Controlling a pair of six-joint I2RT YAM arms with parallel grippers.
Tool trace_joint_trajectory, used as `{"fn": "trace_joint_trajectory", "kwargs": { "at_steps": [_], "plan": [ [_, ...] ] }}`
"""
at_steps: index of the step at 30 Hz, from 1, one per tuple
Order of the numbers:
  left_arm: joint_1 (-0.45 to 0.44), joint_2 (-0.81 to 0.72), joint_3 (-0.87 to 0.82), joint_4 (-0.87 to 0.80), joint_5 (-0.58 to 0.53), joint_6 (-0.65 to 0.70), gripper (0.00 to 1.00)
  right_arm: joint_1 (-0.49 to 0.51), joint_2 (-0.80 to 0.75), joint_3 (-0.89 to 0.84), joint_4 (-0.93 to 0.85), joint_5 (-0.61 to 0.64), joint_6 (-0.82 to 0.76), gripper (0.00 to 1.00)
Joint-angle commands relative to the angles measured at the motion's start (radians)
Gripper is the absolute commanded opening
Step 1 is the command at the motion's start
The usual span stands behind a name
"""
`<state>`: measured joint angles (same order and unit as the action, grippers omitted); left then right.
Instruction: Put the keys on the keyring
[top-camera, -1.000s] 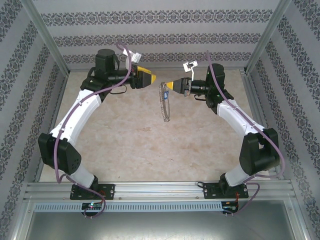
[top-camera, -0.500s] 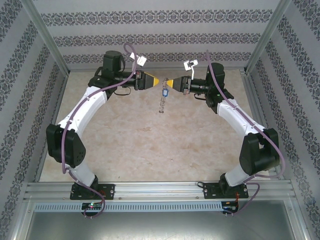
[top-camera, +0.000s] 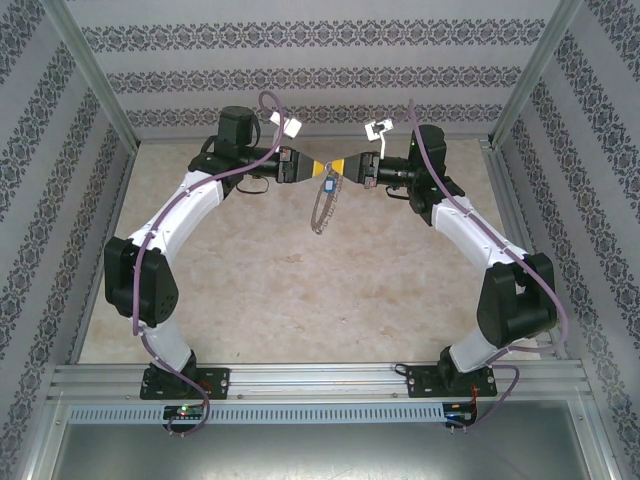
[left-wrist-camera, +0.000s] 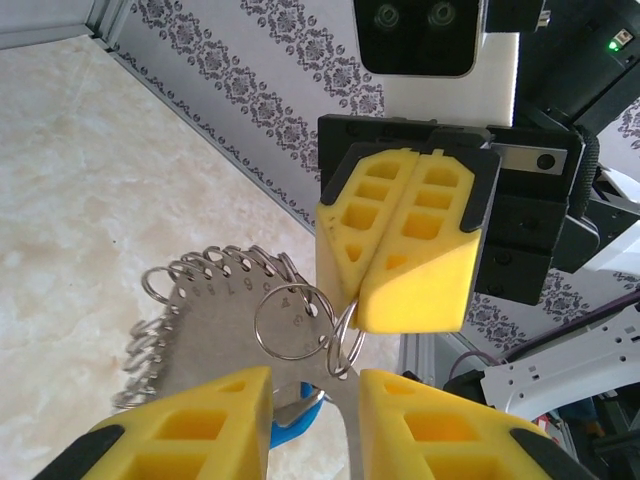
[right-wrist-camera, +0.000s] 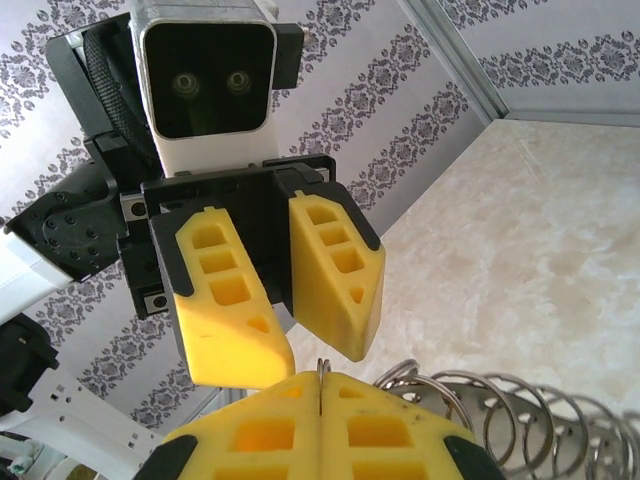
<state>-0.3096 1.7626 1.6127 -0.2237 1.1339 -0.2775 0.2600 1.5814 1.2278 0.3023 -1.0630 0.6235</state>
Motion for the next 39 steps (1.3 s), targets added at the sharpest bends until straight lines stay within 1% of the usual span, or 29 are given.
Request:
{"fn": "trace_joint_trajectory", "kwargs": {
  "at_steps": [1,8,17,22,24,26,30,31,35,38,39],
  "plan": [
    [-0.013,-0.008,0.031,0.072,0.035,-0.028,0.29,0.013,0.002,0.038,0.031,-0.005,-0.021,0.0],
    [-0.017,-0.006,0.022,0.148,0.061,-0.082,0.34,0.02,0.004,0.042,0.032,-0.01,-0.021,0.0],
    [-0.034,0.0,0.023,0.141,0.074,-0.075,0.34,0.028,0.006,0.052,0.033,-0.008,-0.022,0.0],
    [-0.036,-0.004,0.021,0.141,0.088,-0.067,0.31,0.029,0.005,0.052,0.03,-0.006,-0.024,0.0],
    [-0.037,-0.006,0.017,0.141,0.096,-0.063,0.28,0.029,0.007,0.052,0.029,-0.006,-0.026,0.0],
    [-0.036,-0.012,0.013,0.142,0.098,-0.059,0.24,0.028,0.009,0.05,0.029,-0.006,-0.026,0.0],
    [-0.036,-0.017,0.012,0.141,0.106,-0.052,0.12,0.028,0.011,0.048,0.029,-0.008,-0.027,0.0],
    [-0.036,-0.019,0.01,0.142,0.106,-0.052,0.11,0.028,0.011,0.048,0.029,-0.009,-0.027,0.0],
    [-0.037,-0.02,0.009,0.145,0.105,-0.051,0.01,0.029,0.011,0.052,0.027,-0.013,-0.026,0.0],
    [-0.036,-0.02,0.006,0.154,0.098,-0.053,0.0,0.029,0.007,0.054,0.031,-0.014,-0.021,0.0],
    [-0.037,-0.021,0.003,0.161,0.093,-0.055,0.0,0.026,0.003,0.052,0.039,-0.012,-0.013,0.04]
  ]
}}
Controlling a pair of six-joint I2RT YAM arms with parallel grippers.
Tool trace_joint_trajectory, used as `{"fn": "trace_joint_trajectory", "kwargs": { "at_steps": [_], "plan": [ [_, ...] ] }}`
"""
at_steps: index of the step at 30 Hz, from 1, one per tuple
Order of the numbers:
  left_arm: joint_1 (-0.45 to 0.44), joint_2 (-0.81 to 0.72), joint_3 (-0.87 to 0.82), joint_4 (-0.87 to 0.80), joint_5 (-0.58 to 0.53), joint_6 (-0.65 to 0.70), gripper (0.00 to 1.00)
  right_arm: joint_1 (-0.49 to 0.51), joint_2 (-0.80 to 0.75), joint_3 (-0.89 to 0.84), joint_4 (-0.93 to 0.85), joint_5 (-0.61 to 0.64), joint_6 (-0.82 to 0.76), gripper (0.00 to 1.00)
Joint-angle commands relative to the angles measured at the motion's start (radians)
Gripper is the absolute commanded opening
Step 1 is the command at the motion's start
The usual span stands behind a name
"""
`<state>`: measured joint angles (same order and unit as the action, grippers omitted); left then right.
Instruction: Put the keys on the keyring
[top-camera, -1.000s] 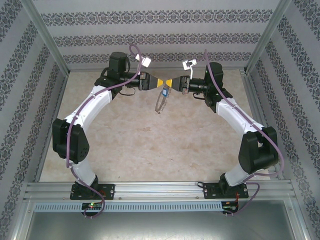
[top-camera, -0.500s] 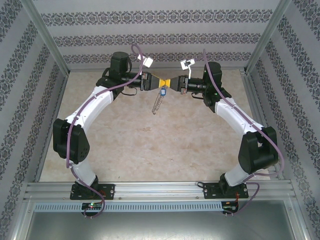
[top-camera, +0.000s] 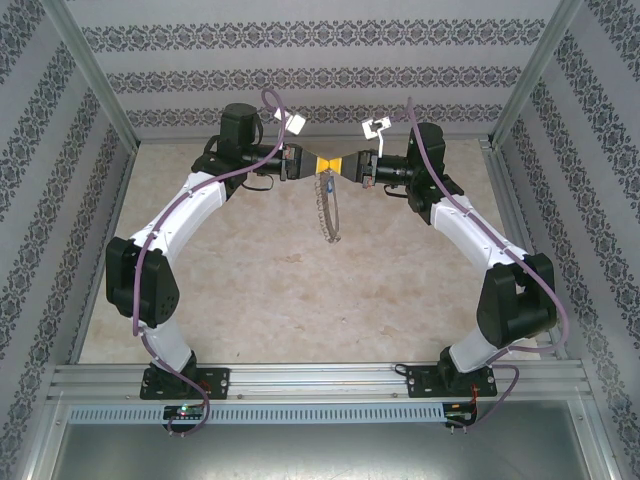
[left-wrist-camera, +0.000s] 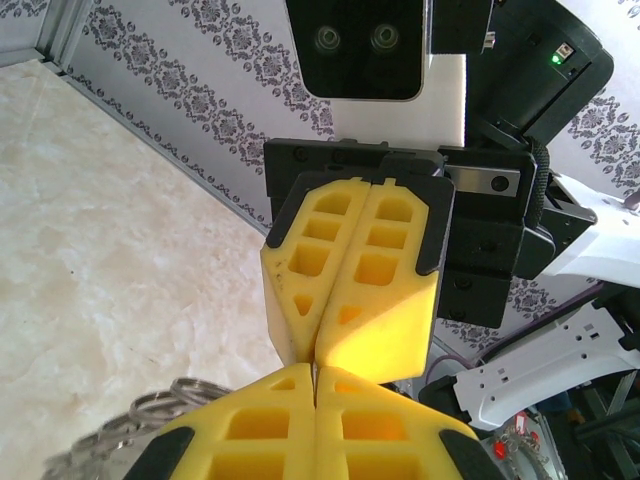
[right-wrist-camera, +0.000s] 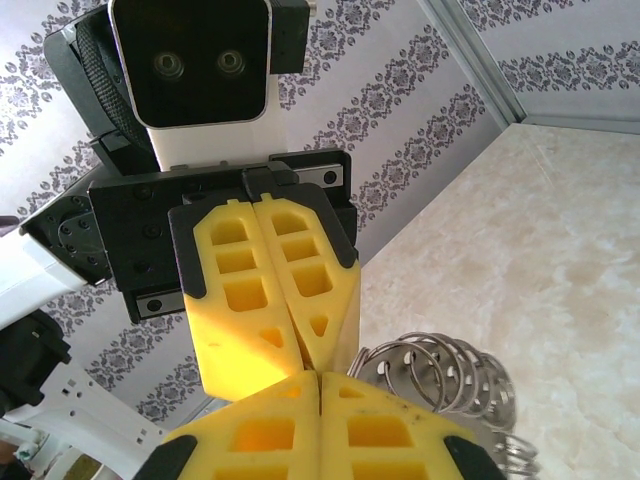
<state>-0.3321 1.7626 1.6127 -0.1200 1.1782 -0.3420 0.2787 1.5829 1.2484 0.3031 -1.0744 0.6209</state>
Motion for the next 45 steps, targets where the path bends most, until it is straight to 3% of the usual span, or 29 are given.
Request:
{"fn": "trace_joint_trajectory", "kwargs": {
  "at_steps": [1,3,6,20,29,40,45],
  "plan": [
    [-0.013,-0.023,-0.003,0.067,0.042,0.008,0.0,0.003,-0.005,0.025,0.046,0.004,-0.002,0.18],
    [-0.014,-0.026,-0.011,0.086,0.034,0.002,0.0,-0.012,-0.029,0.009,0.057,0.018,0.007,0.35],
    [-0.014,-0.035,-0.023,0.139,0.033,-0.021,0.0,-0.038,-0.073,-0.028,0.06,0.042,0.013,0.43],
    [-0.014,-0.055,-0.026,0.282,0.047,-0.114,0.0,-0.006,-0.213,-0.287,0.078,0.221,-0.051,0.47],
    [-0.014,-0.052,-0.027,0.317,0.066,-0.147,0.0,0.056,-0.198,-0.257,0.079,0.264,-0.096,0.55],
    [-0.014,-0.043,-0.024,0.34,0.085,-0.169,0.0,0.062,-0.183,-0.195,0.079,0.267,-0.122,0.56],
    [-0.015,-0.038,-0.026,0.351,0.081,-0.178,0.0,0.074,-0.166,-0.182,0.077,0.25,-0.125,0.46]
  ]
}}
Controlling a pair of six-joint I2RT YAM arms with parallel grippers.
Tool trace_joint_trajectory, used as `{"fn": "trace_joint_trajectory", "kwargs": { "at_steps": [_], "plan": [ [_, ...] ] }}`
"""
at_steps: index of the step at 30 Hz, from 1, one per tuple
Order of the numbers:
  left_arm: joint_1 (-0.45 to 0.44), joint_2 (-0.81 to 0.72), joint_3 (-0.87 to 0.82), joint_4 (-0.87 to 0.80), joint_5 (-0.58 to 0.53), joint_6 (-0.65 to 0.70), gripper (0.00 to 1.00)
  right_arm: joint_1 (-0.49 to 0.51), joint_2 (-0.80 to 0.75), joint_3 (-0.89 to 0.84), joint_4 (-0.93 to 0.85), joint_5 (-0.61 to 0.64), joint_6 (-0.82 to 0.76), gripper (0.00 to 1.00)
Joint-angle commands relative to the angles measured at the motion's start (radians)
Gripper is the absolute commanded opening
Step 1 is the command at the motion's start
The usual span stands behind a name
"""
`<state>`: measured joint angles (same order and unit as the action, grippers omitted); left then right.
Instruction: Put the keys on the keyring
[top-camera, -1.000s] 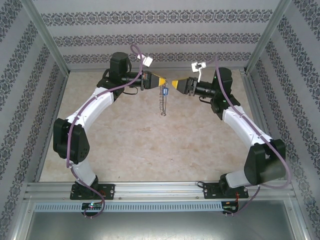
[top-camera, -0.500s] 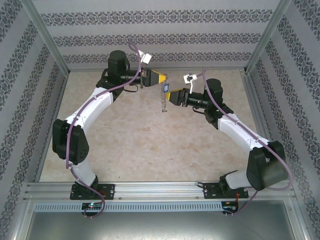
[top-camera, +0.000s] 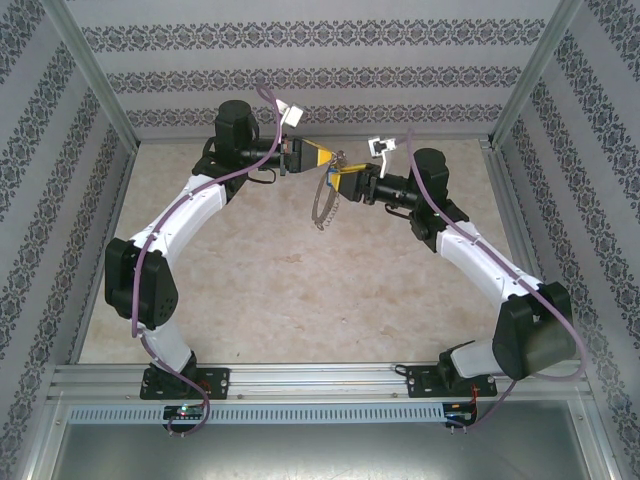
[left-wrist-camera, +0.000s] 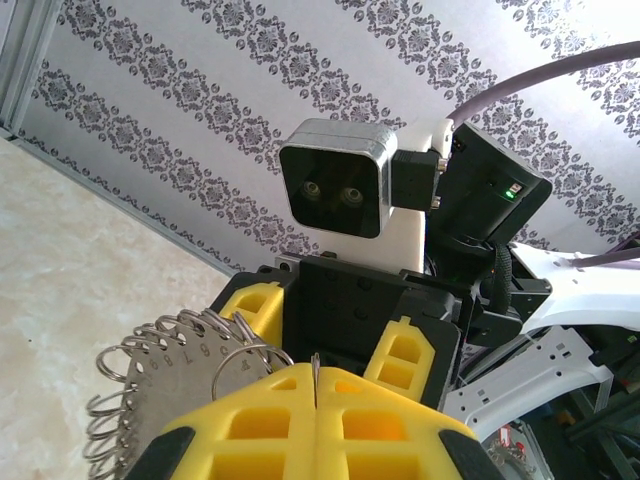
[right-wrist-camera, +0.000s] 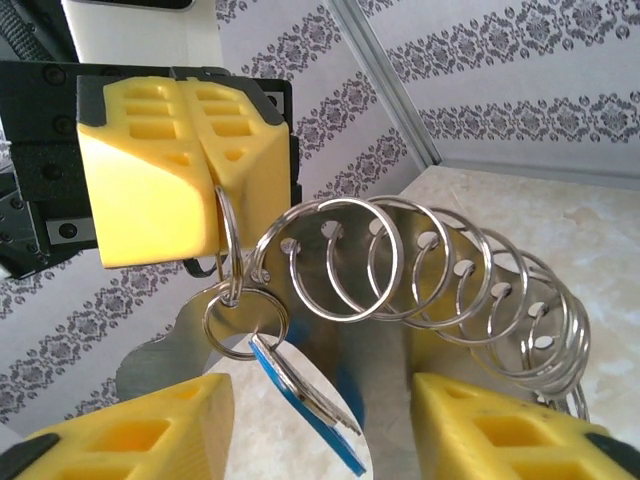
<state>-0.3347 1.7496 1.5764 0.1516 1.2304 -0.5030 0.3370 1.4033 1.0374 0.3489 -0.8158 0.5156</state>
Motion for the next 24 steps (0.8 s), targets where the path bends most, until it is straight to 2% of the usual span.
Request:
{"fn": "trace_joint_trajectory", "kwargs": {
  "at_steps": [1,9,15,24],
  "plan": [
    [-0.013,-0.026,0.01,0.081,0.027,-0.019,0.0,0.016,0.014,0.026,0.032,-0.011,-0.023,0.4],
    [-0.013,-0.025,0.006,0.091,0.016,-0.024,0.0,0.024,0.0,0.001,0.039,-0.017,-0.022,0.0],
    [-0.012,-0.029,-0.004,0.108,0.001,-0.033,0.0,0.035,-0.021,-0.021,0.044,-0.012,-0.015,0.0],
    [-0.012,-0.037,-0.038,0.144,-0.008,-0.054,0.0,0.071,0.029,0.03,0.032,-0.002,-0.012,0.0]
  ]
}}
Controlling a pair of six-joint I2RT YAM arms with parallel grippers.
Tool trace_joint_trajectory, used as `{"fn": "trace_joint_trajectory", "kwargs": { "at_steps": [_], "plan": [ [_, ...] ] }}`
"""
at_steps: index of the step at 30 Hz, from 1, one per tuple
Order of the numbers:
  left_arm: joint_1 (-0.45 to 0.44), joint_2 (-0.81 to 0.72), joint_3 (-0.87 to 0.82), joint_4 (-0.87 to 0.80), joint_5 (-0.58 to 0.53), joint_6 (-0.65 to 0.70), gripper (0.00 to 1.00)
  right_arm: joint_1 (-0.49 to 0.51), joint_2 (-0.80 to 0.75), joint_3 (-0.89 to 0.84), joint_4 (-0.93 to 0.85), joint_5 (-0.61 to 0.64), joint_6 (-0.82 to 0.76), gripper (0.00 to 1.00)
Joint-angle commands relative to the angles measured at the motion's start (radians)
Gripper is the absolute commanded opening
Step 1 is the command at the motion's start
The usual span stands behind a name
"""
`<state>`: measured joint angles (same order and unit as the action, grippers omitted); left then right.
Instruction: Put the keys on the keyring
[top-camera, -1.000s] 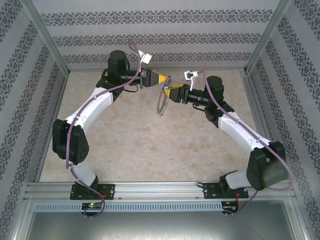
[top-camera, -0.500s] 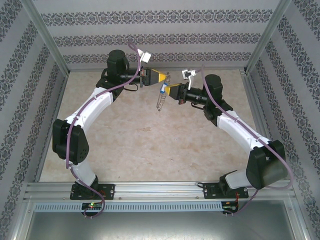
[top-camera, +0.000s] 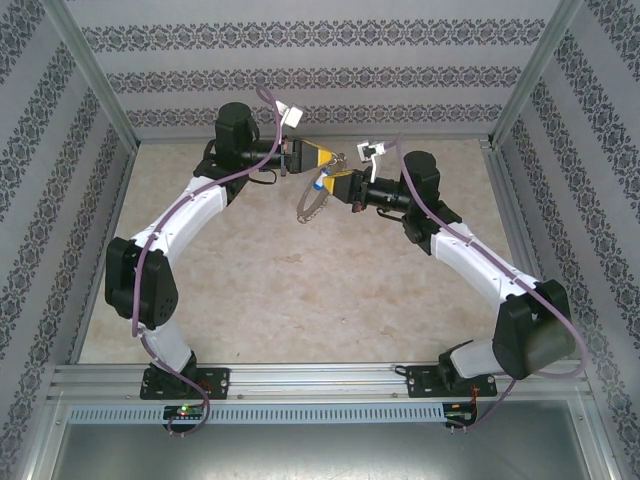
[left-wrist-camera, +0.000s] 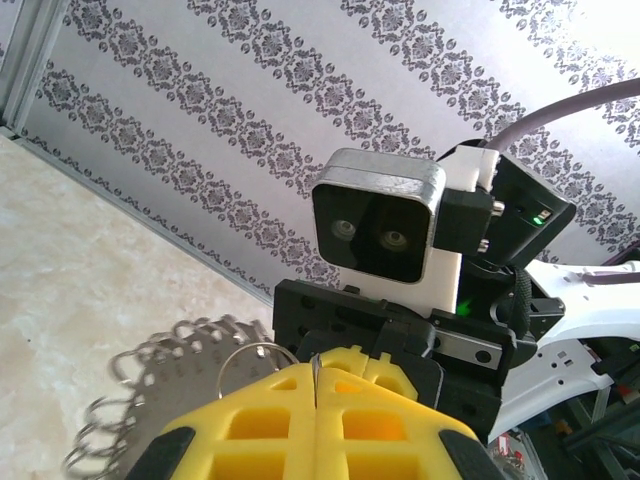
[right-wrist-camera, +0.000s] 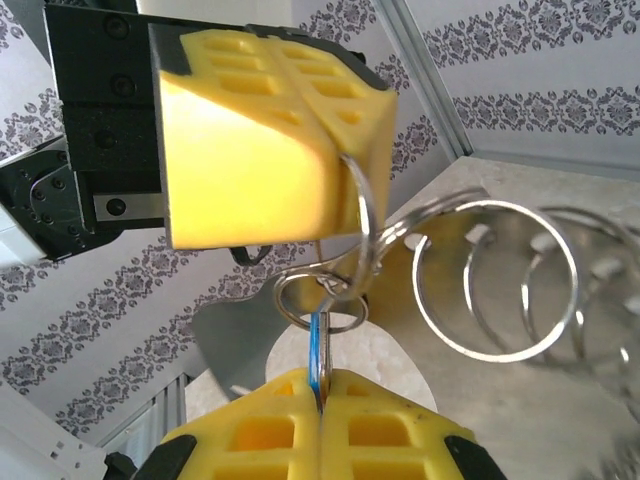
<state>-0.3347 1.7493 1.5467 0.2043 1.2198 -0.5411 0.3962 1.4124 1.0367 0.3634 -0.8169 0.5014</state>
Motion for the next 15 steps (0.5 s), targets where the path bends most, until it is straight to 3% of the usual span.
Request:
{"fn": "trace_joint_trajectory", "kwargs": {
  "at_steps": [1,15],
  "plan": [
    [-0.013,-0.04,-0.012,0.091,0.0,-0.016,0.0,0.012,0.02,0.033,0.014,0.0,0.001,0.0],
    [-0.012,-0.047,-0.035,0.082,-0.015,0.005,0.0,-0.048,-0.071,-0.012,-0.043,0.006,-0.012,0.0]
  ]
}}
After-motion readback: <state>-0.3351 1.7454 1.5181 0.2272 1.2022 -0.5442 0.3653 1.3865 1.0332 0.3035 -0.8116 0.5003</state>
